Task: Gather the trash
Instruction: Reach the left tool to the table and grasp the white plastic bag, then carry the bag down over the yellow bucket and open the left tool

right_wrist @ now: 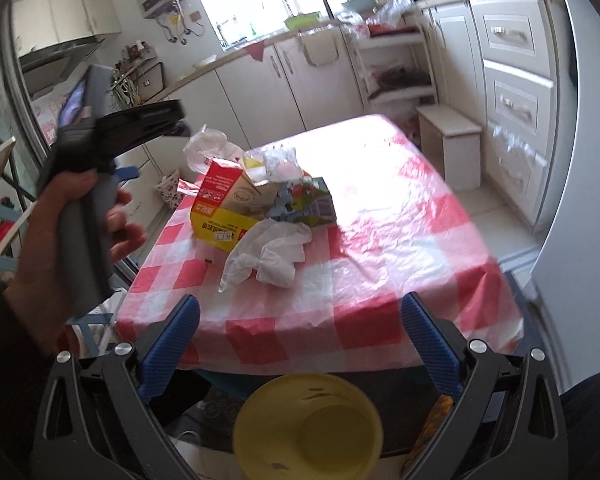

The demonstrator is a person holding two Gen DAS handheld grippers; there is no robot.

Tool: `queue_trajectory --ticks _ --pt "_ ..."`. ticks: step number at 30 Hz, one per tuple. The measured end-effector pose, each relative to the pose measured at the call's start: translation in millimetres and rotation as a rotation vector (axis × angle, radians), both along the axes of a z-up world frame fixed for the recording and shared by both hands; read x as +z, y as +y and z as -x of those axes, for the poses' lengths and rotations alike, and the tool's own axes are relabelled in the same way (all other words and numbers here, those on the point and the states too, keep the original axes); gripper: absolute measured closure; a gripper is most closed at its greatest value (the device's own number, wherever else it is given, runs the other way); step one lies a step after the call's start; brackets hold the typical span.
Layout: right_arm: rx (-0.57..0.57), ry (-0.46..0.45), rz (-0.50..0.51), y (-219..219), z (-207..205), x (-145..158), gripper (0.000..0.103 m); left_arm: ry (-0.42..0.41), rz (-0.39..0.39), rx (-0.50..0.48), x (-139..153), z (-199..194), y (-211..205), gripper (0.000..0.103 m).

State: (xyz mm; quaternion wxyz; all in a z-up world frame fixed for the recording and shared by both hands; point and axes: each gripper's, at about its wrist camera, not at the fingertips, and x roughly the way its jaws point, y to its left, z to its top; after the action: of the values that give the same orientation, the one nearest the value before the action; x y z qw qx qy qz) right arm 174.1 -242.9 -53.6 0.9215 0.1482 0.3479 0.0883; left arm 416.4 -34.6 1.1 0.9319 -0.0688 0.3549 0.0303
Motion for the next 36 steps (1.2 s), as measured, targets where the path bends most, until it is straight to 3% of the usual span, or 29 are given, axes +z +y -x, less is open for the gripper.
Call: queue_trajectory --ticks 1,4,6,9,21,29,36 --pt "0.002 0.005 -0.008 -1 -1 -1 0.007 0.010 -0.005 0.000 -2 -7 -2 0.013" --pt "-0.002 0.013 -0.018 -3 -3 -2 0.007 0.078 0.012 -0.021 -17 -35 -5 0.046" --pt "-0.007 0.022 -0.028 -5 -5 -3 0.007 0.129 0.061 -0.052 -27 -48 -2 0.082" --pt "-0.014 0.030 -0.039 -8 -8 -5 0.007 0.113 0.033 -0.055 -27 -50 -4 0.097" --pt "0.004 -0.006 0.013 2 5 -2 0.007 -0.189 0.087 -0.006 65 23 32 0.100" --pt "-0.016 -0.020 0.060 3 7 -3 0.007 -0.245 0.176 -0.014 104 61 49 0.100" --pt "-0.028 -0.021 0.082 2 6 -5 0.007 -0.229 0.233 -0.062 102 107 57 0.100"
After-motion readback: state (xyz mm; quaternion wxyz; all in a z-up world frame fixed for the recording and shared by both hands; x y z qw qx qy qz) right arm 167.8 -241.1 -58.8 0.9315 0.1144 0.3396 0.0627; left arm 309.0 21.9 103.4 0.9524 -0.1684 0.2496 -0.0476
